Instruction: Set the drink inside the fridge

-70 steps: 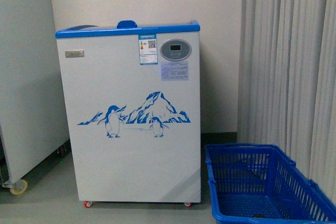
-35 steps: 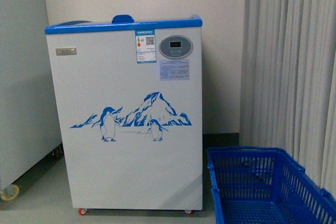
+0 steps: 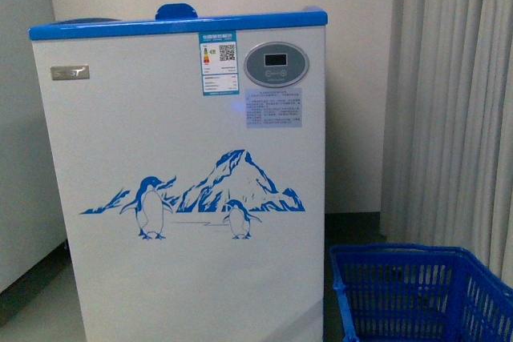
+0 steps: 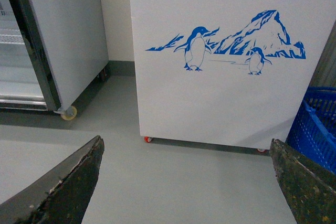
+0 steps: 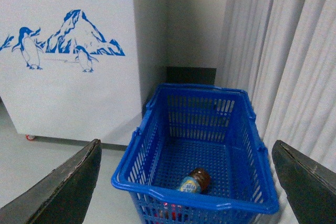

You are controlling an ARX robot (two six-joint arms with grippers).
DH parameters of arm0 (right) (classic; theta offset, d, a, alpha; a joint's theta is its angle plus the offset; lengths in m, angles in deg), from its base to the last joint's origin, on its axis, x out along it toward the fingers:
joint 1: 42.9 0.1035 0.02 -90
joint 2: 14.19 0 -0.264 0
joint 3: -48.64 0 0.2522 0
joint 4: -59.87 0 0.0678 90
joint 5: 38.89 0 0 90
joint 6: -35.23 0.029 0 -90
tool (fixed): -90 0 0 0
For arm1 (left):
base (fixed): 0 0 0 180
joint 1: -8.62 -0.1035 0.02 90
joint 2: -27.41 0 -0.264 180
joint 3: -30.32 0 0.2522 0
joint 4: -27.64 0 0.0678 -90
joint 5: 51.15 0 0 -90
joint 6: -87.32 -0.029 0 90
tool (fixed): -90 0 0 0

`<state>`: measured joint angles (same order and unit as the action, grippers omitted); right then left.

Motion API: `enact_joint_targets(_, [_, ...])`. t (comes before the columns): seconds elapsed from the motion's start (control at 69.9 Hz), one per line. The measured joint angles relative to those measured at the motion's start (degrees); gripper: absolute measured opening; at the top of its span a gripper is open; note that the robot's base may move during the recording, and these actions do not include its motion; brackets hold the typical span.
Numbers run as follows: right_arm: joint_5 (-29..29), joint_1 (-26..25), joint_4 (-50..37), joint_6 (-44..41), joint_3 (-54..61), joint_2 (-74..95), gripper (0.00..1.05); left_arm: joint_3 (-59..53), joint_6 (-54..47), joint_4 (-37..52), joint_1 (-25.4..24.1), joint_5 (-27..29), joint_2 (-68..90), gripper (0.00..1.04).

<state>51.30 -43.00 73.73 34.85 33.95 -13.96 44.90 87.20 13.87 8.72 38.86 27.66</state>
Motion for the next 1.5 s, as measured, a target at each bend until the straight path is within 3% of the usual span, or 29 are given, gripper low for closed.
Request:
enact_joint_targets(0.83, [-0.94,0.2,0.94,0.9,-0.26,0.76,0.97,0.0,0.0,0.0,0.0,-0.02,0.0,0.97])
enact_joint_targets(0.887, [-6.05,0.07,13.88,6.45,-5.92,8.96,0.97,0.0,0.0,0.0,0.0,0.0,0.04,0.97])
enact_joint_targets(0.959, [-6.23,-4.37,24.17,12.2,-12.11,24.74,0.97,0.0,0.0,0.0,0.0,-0.02,0.04,0.97])
enact_joint_targets(1.044, [-3.56,-9.97,21.33,17.2,-15.96,43.93,0.97,0.0,0.0,0.0,0.0,0.0,0.02,0.97])
enact_joint_targets(1.173, [-3.28,-12.46,14.53,23.56,-24.17,68.83,0.97,0.0,0.0,0.0,0.0,0.0,0.02,0.97])
enact_joint_targets(1.316, [-3.32,-11.3,11.91,32.2,-33.53,91.47,0.97,0.0,0.0,0.0,0.0,-0.02,0.02,0.97])
enact_joint_targets(1.502, [-3.06,-5.81,10.1,44.26,-44.72,113.07,0.97,0.0,0.0,0.0,0.0,0.0,0.02,0.97])
